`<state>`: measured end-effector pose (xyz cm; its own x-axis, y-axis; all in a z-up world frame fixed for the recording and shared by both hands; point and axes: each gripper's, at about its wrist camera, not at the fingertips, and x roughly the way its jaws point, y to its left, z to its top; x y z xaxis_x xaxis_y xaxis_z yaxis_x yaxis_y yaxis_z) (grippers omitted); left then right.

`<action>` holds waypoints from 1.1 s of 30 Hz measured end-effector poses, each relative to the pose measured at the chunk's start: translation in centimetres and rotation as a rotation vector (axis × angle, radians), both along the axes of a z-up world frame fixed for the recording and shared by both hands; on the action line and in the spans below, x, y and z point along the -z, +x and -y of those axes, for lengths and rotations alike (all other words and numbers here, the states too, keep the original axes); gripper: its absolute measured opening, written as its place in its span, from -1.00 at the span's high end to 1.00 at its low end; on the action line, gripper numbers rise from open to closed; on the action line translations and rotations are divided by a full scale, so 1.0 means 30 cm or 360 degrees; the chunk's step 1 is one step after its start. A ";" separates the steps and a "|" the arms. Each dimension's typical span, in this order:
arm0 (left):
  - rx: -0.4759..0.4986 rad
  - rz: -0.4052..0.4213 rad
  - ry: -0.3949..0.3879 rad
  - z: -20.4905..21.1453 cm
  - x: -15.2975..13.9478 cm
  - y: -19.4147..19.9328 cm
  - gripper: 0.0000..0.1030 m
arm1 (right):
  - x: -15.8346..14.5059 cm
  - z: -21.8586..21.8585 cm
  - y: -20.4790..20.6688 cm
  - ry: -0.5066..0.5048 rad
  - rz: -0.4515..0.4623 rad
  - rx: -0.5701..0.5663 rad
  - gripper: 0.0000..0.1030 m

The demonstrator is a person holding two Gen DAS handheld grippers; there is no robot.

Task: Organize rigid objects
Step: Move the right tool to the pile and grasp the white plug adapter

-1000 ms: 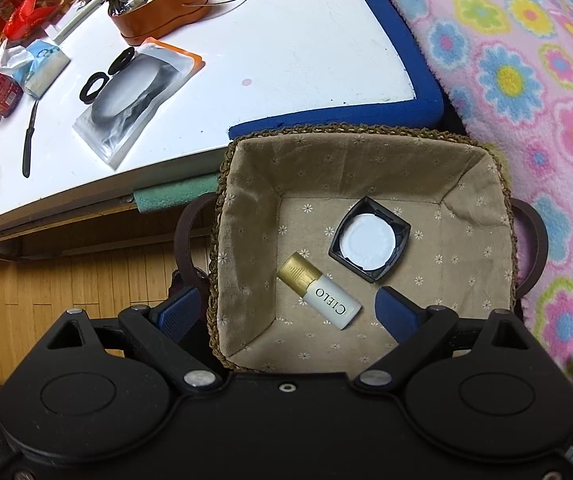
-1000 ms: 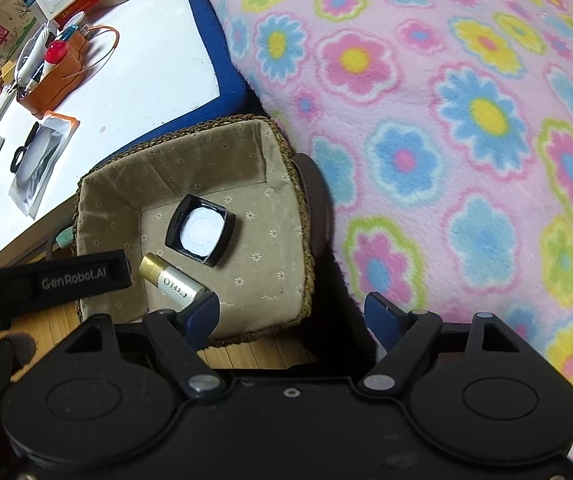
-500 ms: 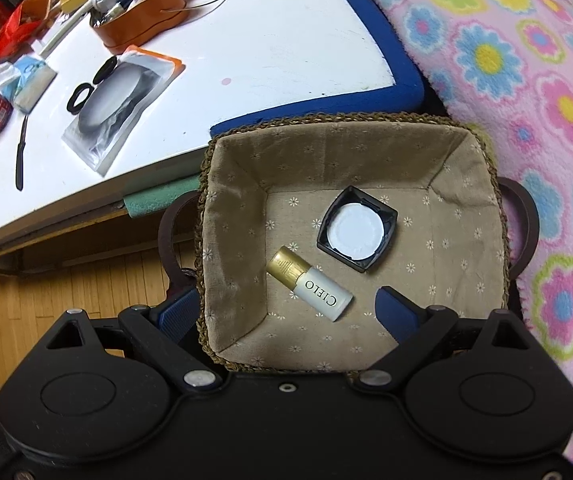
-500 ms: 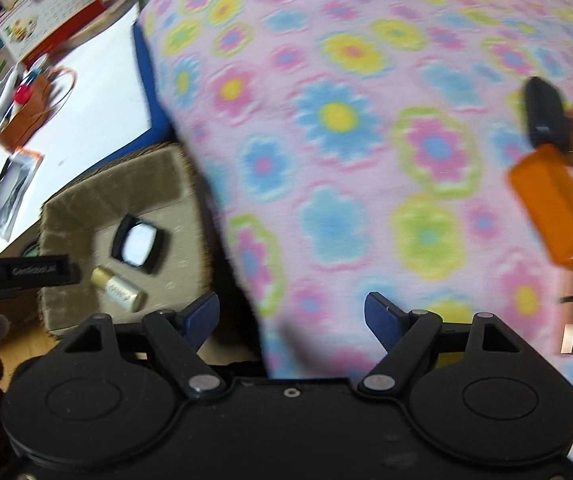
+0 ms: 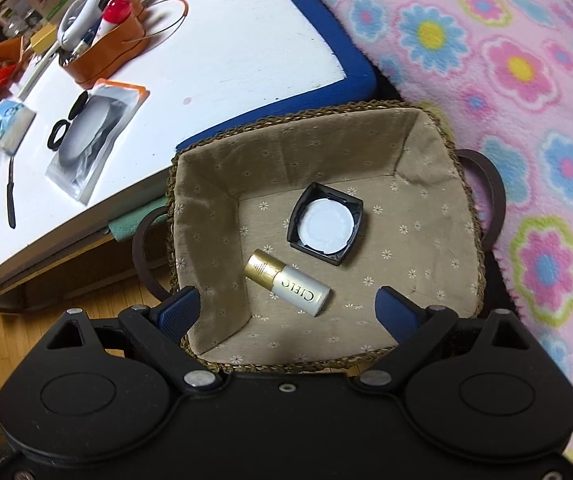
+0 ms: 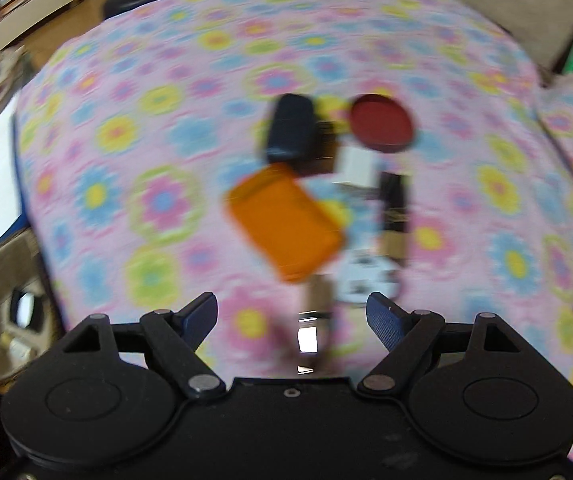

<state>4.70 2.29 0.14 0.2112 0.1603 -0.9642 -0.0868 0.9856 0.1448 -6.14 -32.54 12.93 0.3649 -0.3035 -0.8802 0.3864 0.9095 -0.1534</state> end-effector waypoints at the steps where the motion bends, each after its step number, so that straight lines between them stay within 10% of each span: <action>1: 0.0012 0.0003 0.0007 0.005 -0.001 -0.001 -0.78 | 0.001 0.029 -0.003 0.0005 0.0008 0.0035 -0.59; 13: 0.0136 0.0083 0.0000 0.072 -0.029 -0.024 -0.78 | 0.050 0.139 0.044 0.0101 0.0023 0.0141 -0.45; 19: 0.0228 0.0177 -0.0020 0.130 -0.071 -0.039 -0.78 | 0.101 0.182 0.061 0.0168 -0.0044 0.0150 0.27; 33: 0.0450 0.0082 -0.0409 0.610 -0.182 -0.017 -0.77 | 0.061 0.342 -0.064 0.0084 -0.0079 0.0098 0.27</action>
<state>4.20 -16.01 5.62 0.2617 -0.1570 -0.9523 0.1931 0.9753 -0.1077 -8.06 -42.81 11.08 0.3023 -0.2767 -0.9122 0.4350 0.8915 -0.1263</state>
